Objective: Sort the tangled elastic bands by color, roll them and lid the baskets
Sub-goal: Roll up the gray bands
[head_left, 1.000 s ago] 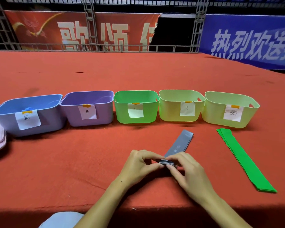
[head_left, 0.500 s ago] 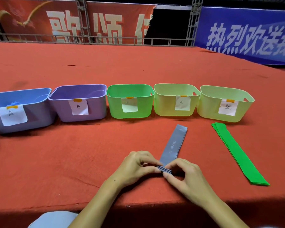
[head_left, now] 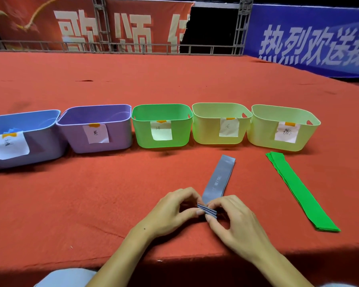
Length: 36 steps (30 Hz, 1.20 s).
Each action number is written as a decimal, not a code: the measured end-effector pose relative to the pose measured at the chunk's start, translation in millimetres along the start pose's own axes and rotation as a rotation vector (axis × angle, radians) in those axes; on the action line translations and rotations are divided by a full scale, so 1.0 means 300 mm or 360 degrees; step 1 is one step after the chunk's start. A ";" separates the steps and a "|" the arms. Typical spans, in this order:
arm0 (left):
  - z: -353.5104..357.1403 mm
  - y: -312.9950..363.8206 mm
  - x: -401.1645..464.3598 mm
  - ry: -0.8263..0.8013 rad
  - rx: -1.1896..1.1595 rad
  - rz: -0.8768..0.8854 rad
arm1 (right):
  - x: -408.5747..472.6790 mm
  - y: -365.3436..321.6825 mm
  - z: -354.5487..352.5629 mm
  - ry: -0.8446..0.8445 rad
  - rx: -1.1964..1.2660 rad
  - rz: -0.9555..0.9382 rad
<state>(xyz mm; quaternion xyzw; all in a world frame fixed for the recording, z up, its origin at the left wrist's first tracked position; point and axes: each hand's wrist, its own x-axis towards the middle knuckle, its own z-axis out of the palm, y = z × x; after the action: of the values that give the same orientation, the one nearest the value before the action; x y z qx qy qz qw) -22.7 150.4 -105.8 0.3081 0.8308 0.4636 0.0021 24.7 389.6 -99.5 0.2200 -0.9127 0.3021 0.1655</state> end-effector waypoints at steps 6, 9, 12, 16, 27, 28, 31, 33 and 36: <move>-0.004 0.009 0.012 0.0091 -0.0028 -0.0025 | 0.005 0.009 0.022 0.0066 0.0111 0.0057; 0.007 0.007 0.023 0.0113 -0.0025 -0.0064 | 0.014 0.019 0.027 0.0097 0.0079 0.0111; 0.015 0.011 0.035 0.0150 0.0017 -0.0093 | 0.016 0.028 0.031 0.0110 0.0068 0.0167; 0.028 0.024 0.051 0.0172 -0.0020 -0.0156 | 0.026 0.030 0.046 0.0089 0.0185 0.0318; 0.038 -0.001 0.119 0.0257 -0.0027 -0.0393 | 0.068 0.037 0.042 0.0124 0.0649 0.0629; 0.041 -0.007 0.124 0.0254 0.0020 -0.0406 | 0.067 0.038 0.044 0.0155 0.0641 0.0633; 0.043 -0.008 0.131 0.0238 0.0108 -0.0447 | 0.052 0.044 0.051 0.0219 0.0387 0.0465; 0.041 -0.006 0.138 0.0222 0.0113 -0.0457 | 0.043 0.038 0.051 0.0229 0.0202 0.0295; 0.039 -0.007 0.154 0.0200 0.0139 -0.0479 | 0.038 0.036 0.049 0.0170 -0.0066 0.0152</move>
<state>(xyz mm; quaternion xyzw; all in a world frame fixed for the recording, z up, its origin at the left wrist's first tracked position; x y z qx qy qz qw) -57.7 182.3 -100.9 0.1505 0.8853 0.4399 0.0061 7.0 384.9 -110.9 0.1563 -0.9181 0.3019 0.2039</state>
